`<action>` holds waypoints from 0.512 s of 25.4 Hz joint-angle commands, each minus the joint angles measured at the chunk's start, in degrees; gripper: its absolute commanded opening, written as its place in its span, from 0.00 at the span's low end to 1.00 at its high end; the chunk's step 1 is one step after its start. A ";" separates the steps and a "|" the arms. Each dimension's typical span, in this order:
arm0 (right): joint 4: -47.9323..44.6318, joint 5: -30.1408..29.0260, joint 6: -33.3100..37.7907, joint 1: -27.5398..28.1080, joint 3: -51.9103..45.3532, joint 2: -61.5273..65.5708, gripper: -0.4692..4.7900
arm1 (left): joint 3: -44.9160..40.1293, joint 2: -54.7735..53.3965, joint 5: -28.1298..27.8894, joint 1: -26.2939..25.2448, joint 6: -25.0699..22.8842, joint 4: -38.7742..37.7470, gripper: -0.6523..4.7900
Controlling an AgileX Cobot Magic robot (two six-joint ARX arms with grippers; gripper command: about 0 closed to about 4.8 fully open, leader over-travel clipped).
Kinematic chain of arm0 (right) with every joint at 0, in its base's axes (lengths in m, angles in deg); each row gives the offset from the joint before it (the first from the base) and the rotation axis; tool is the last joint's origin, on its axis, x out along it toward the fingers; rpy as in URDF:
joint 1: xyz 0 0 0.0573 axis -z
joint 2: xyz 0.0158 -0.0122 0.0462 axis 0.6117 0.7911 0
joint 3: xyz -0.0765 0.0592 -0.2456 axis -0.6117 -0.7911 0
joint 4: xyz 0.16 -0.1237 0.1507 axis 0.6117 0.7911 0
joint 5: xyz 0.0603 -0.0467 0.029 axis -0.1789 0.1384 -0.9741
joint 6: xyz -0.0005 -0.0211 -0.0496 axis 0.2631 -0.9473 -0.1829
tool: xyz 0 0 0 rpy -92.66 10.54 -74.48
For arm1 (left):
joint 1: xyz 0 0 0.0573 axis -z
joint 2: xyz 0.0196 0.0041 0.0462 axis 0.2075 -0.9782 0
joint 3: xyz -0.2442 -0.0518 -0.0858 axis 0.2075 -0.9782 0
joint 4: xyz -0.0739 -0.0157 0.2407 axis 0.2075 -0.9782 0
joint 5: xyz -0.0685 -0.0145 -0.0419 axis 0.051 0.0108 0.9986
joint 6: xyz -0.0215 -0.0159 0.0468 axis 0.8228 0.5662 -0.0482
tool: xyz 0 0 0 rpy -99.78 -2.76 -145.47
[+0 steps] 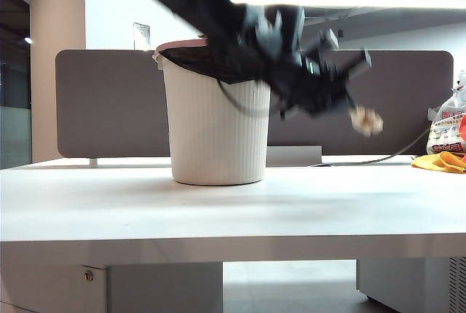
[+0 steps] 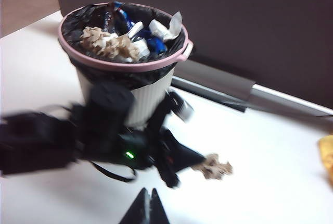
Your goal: Pick up all the trash on the table and put it in the trash can.
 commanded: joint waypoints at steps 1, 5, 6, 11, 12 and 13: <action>-3.61 4.68 -2.12 0.09 0.35 -0.59 0.08 | 0.74 6.56 -0.46 0.17 -8.39 -7.54 0.11; -8.41 1.33 1.03 0.44 0.37 -0.90 0.08 | 0.74 16.50 -4.61 -1.18 -18.88 -13.84 0.11; -10.40 -1.81 2.69 0.44 0.35 -0.57 0.08 | 0.77 19.06 -5.40 -2.32 -19.32 -15.39 0.11; -16.09 -7.52 6.88 0.33 0.33 2.89 0.08 | 0.87 25.22 -6.64 -10.32 -19.34 -15.96 0.11; -17.84 -9.51 8.22 0.26 0.35 4.11 0.08 | 0.90 25.51 -6.84 -13.00 -19.04 -15.98 0.11; -18.67 -10.10 8.46 0.24 0.35 4.76 0.08 | 0.90 25.53 -6.56 -14.29 -18.10 -16.15 0.11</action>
